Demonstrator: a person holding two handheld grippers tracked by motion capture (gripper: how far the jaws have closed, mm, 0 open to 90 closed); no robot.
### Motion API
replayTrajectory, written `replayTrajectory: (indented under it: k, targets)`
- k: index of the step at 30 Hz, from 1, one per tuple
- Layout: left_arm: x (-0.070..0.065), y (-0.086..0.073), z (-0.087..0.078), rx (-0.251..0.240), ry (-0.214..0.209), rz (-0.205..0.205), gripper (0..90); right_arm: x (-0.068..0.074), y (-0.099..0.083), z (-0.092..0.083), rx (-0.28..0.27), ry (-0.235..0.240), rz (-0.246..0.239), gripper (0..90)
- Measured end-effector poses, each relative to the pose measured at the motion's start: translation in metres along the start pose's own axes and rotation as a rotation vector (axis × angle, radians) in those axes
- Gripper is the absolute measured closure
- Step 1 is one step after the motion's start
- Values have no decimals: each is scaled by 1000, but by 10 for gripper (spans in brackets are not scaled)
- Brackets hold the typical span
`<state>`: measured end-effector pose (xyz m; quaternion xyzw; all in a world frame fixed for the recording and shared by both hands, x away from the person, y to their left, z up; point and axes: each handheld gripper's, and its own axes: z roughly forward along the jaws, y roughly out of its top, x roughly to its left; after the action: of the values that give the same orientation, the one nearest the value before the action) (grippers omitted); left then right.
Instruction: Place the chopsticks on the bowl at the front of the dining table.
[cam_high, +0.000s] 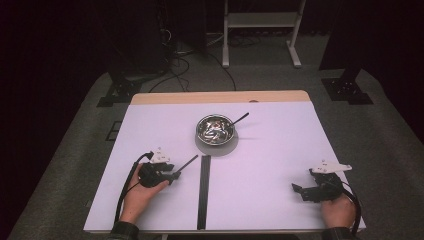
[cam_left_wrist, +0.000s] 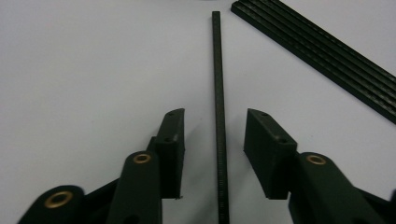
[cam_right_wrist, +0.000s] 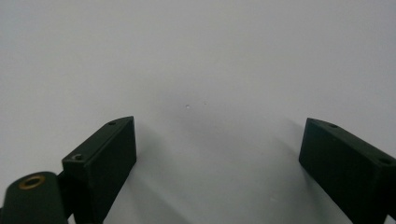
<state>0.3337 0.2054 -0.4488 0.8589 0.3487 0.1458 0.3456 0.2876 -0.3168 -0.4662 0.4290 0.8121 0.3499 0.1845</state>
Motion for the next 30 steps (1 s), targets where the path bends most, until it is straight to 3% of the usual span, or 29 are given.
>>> replayTrajectory:
  k: [4,9,23,30]
  targets:
    - [-1,0,1,-8,3,3,660,0,0,0,1,0,0,94]
    - [0,0,0,-5,2,-25,691,0,0,0,1,0,0,94]
    - [0,1,-2,18,-25,-56,853,0,0,0,1,-1,0,94]
    - [0,3,-1,31,-26,-82,865,0,0,0,1,-1,0,94]
